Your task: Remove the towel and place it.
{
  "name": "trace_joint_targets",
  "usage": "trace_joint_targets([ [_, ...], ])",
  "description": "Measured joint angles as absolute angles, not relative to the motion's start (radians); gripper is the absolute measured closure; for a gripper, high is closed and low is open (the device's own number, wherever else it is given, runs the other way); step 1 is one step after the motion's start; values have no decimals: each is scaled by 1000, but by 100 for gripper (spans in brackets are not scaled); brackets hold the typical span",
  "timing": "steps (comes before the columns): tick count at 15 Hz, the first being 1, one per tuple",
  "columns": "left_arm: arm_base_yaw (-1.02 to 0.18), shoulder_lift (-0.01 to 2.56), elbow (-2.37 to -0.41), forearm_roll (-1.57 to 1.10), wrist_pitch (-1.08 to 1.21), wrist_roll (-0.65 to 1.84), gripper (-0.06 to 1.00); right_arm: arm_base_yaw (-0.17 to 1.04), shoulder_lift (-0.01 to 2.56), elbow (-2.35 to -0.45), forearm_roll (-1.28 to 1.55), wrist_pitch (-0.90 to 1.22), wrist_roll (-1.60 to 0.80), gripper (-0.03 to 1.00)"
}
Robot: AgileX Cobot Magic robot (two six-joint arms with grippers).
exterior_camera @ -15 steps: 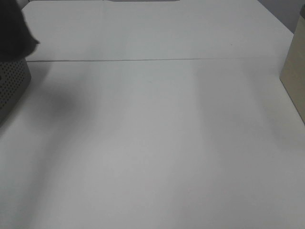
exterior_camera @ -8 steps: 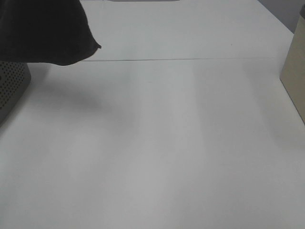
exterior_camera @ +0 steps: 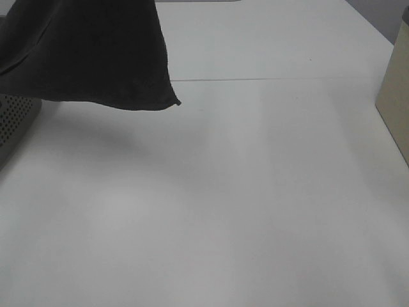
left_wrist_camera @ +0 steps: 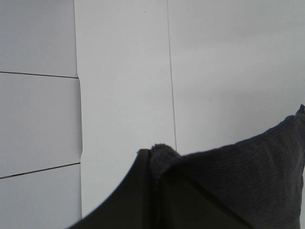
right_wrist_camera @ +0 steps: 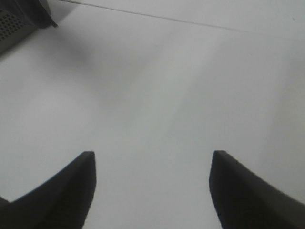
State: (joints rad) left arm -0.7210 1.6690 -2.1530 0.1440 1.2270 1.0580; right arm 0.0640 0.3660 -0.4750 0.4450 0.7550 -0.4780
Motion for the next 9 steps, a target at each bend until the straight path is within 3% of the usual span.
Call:
trace_joint_targets([
  [2,-763,1669,-2153,145,1228,1021,94,64,588,-475,859,628,-917,31],
  [5,-800,1669,-2153,143,1228,1024,94,64,792,-475,1425,710,-1535,31],
  [7,-820,1669,-2153,142,1228,1034,94,64,920,-477,1661,820,-1781,31],
  [9,-825,1673,-2153,135,1230,1035,94,64,1032,-481,1717,904,-1894,31],
])
